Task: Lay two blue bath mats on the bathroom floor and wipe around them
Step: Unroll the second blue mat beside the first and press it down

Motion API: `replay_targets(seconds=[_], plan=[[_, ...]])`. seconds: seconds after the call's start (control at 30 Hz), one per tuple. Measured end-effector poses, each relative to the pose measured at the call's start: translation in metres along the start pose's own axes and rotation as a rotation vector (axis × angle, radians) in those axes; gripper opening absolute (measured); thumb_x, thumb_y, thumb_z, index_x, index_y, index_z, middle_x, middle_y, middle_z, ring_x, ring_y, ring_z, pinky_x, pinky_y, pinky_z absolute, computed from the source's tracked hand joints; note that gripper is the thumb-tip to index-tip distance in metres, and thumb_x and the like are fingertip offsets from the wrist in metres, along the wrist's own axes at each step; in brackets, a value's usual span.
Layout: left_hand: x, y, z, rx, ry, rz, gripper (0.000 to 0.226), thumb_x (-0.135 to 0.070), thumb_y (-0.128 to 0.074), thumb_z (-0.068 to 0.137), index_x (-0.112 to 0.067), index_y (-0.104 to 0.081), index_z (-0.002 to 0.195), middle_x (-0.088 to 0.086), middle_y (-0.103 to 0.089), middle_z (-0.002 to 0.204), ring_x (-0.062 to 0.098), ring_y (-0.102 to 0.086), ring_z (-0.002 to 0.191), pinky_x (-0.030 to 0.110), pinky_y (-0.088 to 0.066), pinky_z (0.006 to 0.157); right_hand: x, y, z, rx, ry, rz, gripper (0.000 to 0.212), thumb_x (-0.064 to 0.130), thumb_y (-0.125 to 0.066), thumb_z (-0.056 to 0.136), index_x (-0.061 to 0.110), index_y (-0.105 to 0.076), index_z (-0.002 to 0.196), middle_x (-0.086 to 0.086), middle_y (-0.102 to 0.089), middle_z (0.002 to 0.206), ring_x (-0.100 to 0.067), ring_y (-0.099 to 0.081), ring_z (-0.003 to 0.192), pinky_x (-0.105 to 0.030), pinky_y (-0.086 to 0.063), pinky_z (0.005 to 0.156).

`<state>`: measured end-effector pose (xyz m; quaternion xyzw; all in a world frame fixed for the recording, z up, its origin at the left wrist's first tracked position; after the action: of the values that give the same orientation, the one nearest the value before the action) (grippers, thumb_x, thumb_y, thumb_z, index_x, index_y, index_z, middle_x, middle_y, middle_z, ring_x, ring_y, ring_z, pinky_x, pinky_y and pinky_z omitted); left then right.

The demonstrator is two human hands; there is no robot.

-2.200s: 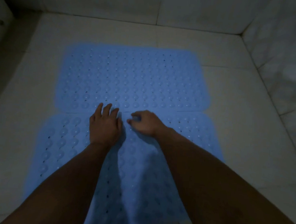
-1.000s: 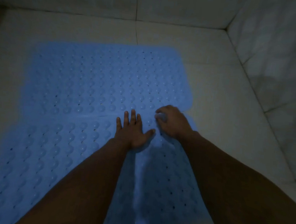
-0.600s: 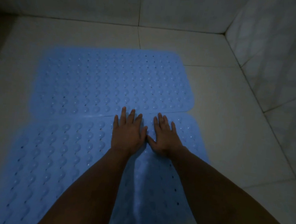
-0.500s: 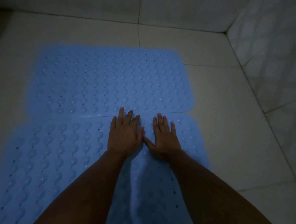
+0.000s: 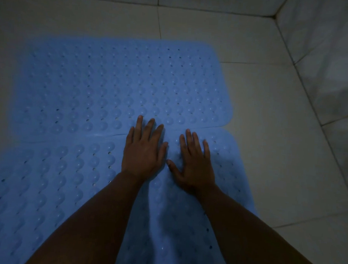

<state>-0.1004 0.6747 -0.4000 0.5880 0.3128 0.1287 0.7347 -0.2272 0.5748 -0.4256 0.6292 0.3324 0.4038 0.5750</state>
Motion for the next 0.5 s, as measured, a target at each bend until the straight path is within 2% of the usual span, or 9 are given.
replay_targets(seconds=[0.2,0.3,0.37,0.43,0.5], plan=[[0.001,0.012,-0.011,0.025,0.032,-0.009,0.06,-0.05,-0.036,0.104,-0.016,-0.047,0.152,0.012,-0.039,0.163,0.037,-0.014,0.158,0.057,-0.03,0.121,0.0,-0.002,0.002,0.036,-0.028,0.035,0.091,0.075,-0.029,0.096,0.014,-0.017,0.162,-0.007,-0.005,0.171,-0.023,-0.001,0.159,-0.053,-0.005,0.127],[-0.001,0.016,-0.02,0.054,0.033,0.009,0.059,-0.051,-0.034,0.104,-0.017,-0.05,0.15,0.013,-0.041,0.161,0.037,-0.016,0.157,0.058,-0.031,0.12,-0.003,-0.001,0.006,0.144,-0.05,0.129,0.094,0.08,-0.017,0.092,0.018,-0.012,0.163,-0.002,0.001,0.172,-0.019,0.005,0.158,-0.05,0.001,0.127],[-0.007,0.018,-0.026,0.082,0.011,0.02,0.061,-0.052,-0.031,0.103,-0.017,-0.054,0.147,0.014,-0.044,0.159,0.039,-0.018,0.157,0.059,-0.032,0.119,-0.007,0.008,0.014,0.272,-0.08,0.261,0.09,0.078,-0.024,0.094,0.022,-0.01,0.163,0.001,0.002,0.171,-0.017,0.004,0.158,-0.046,0.003,0.128],[-0.018,0.02,-0.028,0.102,-0.003,0.03,0.062,-0.052,-0.029,0.102,-0.016,-0.056,0.145,0.015,-0.047,0.157,0.039,-0.021,0.156,0.06,-0.035,0.117,-0.014,0.02,0.025,0.392,-0.109,0.372,0.084,0.068,-0.042,0.097,0.026,-0.012,0.163,0.001,-0.008,0.171,-0.019,-0.009,0.158,-0.043,-0.008,0.128],[-0.031,0.023,-0.025,0.101,0.0,0.026,0.061,-0.051,-0.03,0.102,-0.015,-0.059,0.142,0.015,-0.05,0.154,0.04,-0.025,0.154,0.06,-0.037,0.116,-0.029,0.042,0.036,0.331,-0.15,0.468,0.078,0.059,-0.058,0.095,0.03,-0.025,0.16,-0.003,-0.036,0.163,-0.023,-0.038,0.148,-0.042,-0.032,0.121]])
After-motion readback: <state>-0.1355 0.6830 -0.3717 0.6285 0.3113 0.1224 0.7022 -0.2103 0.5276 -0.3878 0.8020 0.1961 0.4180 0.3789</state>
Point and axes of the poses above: each hand's wrist, its own z-axis towards the middle knuckle, its own y-axis out of the back of the hand, x = y × z, the point moved 8 cm from there along z, towards the middle knuckle
